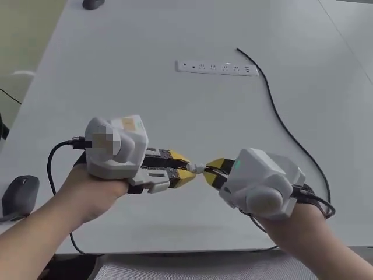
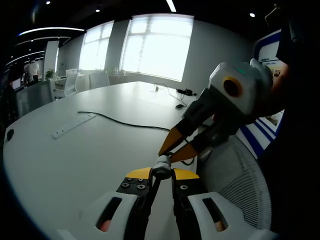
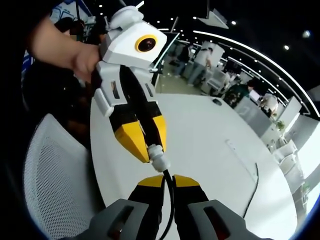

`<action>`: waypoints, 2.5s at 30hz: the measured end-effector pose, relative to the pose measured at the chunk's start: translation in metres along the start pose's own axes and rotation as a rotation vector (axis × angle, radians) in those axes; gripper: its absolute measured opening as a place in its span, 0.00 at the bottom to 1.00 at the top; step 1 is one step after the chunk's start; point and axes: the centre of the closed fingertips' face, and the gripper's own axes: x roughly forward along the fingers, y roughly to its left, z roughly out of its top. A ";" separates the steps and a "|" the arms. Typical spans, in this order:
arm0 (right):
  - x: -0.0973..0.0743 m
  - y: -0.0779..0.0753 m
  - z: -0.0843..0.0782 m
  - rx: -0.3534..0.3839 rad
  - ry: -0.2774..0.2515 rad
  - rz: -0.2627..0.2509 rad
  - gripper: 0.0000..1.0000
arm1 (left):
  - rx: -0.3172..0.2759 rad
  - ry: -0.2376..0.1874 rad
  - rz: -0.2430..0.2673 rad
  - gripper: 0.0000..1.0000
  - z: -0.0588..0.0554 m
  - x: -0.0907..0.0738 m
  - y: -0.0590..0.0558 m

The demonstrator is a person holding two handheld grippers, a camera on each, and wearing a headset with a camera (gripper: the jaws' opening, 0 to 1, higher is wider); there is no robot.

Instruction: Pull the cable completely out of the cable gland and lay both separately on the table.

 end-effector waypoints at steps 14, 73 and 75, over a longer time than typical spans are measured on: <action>0.000 -0.013 -0.018 0.188 0.001 -0.033 0.01 | -0.004 -0.006 0.012 0.15 0.000 -0.003 0.003; -0.005 -0.052 -0.125 1.361 -0.102 -0.170 0.02 | -0.004 -0.044 0.017 0.15 0.007 -0.008 0.000; -0.004 -0.051 -0.127 1.356 -0.103 -0.172 0.02 | -0.002 -0.043 0.015 0.15 0.007 -0.007 -0.002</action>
